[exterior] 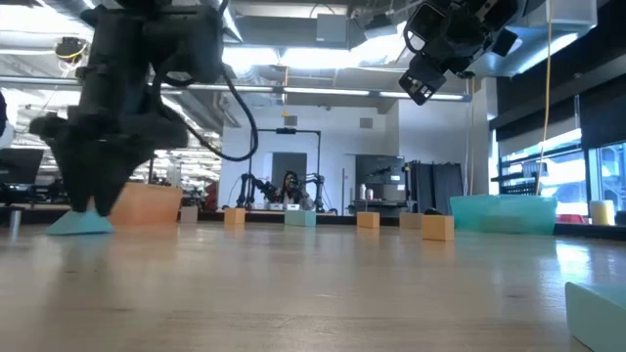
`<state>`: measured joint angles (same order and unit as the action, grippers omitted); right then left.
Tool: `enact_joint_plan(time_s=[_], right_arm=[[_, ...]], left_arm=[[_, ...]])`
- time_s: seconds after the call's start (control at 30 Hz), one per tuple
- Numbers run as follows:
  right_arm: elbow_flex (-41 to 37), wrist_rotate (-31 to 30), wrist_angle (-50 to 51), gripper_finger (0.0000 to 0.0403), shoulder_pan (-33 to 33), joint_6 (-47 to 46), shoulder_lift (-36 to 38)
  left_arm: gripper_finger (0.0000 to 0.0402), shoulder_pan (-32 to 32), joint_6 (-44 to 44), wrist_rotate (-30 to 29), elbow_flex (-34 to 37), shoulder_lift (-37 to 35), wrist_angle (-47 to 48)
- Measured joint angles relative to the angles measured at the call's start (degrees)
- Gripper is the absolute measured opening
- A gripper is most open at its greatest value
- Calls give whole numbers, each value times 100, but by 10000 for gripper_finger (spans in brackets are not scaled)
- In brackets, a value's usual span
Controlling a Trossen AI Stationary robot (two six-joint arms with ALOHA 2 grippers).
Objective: Sort & place blocks by color
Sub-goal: Put the blue block into the transparent bin
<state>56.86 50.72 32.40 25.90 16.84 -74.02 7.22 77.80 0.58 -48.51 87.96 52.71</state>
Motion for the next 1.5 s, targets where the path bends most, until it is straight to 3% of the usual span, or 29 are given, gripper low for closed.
enact_joint_plan(time_s=[0.7,1.0,1.5], right_arm=[[0,-4,-47,159,-1,-26,0],[0,-4,-47,159,1,-24,0],[0,-7,-146,159,0,-26,0]], left_arm=[[160,48,114,-626,6,0,399],[161,48,157,-577,456,9,-9],[161,51,109,-820,560,2,-534]])
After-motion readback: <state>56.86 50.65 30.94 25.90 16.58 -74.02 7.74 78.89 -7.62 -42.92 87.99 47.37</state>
